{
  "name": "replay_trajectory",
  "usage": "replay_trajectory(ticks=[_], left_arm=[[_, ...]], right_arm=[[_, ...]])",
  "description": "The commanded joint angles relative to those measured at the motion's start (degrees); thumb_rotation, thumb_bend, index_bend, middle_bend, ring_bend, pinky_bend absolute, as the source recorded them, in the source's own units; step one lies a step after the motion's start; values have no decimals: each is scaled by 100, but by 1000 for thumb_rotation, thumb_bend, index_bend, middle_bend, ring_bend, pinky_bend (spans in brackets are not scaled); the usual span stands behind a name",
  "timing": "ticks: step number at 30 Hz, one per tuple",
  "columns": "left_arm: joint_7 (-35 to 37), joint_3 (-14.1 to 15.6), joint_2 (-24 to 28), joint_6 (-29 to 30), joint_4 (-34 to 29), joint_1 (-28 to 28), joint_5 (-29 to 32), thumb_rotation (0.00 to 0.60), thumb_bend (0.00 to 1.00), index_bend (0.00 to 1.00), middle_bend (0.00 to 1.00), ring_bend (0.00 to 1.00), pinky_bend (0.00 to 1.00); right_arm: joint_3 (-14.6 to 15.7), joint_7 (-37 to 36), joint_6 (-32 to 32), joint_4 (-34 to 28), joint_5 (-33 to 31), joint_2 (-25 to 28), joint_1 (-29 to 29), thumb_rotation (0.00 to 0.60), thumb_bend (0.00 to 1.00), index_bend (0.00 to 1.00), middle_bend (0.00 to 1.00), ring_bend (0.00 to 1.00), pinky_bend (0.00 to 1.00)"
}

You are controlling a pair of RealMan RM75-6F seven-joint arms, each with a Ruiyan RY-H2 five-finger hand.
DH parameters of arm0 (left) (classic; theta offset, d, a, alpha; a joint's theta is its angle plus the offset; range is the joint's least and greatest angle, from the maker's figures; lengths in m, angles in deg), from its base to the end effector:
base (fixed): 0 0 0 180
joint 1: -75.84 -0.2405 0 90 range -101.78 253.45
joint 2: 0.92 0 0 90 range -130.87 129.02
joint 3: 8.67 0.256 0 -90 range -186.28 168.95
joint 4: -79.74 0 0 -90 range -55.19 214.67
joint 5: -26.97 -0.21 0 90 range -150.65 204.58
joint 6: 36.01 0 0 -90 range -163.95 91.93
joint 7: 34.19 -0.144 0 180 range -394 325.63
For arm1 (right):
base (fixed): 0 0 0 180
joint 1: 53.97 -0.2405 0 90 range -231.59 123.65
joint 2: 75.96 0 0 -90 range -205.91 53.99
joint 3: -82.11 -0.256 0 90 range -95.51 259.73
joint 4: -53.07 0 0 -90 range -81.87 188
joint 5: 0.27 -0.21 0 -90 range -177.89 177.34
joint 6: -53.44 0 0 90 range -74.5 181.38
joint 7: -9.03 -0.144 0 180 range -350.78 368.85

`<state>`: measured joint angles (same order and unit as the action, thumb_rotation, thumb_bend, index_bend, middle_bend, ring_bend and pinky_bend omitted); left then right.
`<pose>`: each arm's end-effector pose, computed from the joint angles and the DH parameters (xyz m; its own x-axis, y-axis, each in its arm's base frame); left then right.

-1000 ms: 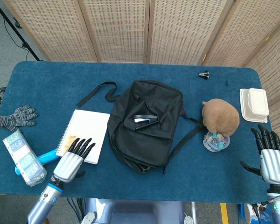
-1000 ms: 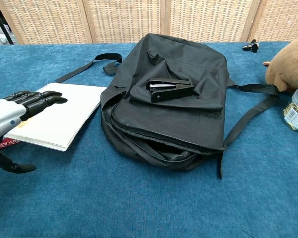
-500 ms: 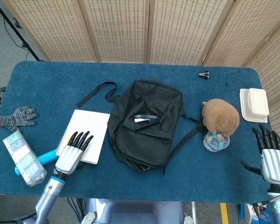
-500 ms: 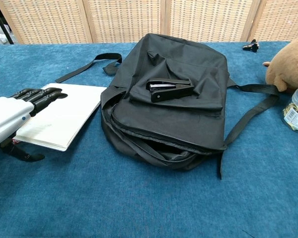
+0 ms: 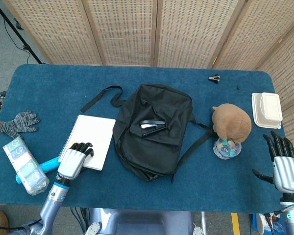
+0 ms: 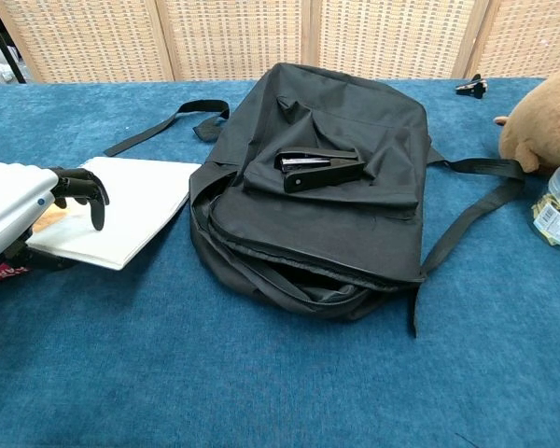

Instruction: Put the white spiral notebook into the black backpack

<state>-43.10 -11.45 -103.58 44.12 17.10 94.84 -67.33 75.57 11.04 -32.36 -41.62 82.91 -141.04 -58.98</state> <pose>-0.2348 0.2413 -0.0384 0.4237 -0.0202 0.9056 0.8400 -0.3653 -0.4012 -0.3012 -0.1939 0.1634 0.3655 0.0692 0.9282 -0.9308 0.0289 0.3643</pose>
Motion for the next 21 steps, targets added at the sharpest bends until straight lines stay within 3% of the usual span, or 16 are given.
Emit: replay_trajectory(ticks=[1,14,21], left_arm=[[96,-9,-52,102,115,29,-46,600,463,642,473,422,467],[491,-320,167,435,356,306,-85,600,503,757,568,523,573],[386,-671,738,267,-235,605,71,600,503,758,569,524,573]], right_arm=[[0,-4,-1,-6,-6,2,4,600,0,0,0,0,0],[115,156,295,-102,237,102,-181,600,0,0,0,0,0],[250,-171,1355,-809,496,631,-766,600,0,0,0,0,0]])
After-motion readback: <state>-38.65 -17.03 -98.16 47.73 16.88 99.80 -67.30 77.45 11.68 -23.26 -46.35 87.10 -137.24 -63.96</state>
